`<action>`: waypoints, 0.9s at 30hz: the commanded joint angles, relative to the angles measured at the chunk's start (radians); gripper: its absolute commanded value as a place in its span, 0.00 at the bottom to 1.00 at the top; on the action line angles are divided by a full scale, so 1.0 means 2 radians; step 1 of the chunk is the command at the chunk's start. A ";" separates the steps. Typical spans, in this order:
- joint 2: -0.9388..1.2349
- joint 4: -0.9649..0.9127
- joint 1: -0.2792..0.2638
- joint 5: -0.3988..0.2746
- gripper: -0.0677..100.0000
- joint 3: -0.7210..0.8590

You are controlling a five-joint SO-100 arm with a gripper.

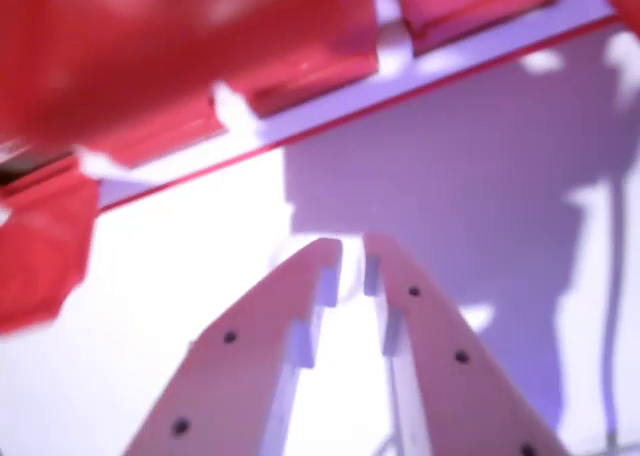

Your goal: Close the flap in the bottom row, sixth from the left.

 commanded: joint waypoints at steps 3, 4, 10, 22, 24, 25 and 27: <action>0.173 0.030 0.002 -0.012 0.02 -0.005; 0.193 0.030 0.002 -0.012 0.02 0.011; 0.318 0.025 -0.004 -0.022 0.02 0.129; 0.540 -0.018 -0.051 -0.022 0.02 0.348; 0.575 -0.031 -0.061 -0.023 0.02 0.380; 0.593 -0.038 -0.066 -0.024 0.02 0.397; 0.627 -0.051 -0.074 -0.025 0.02 0.430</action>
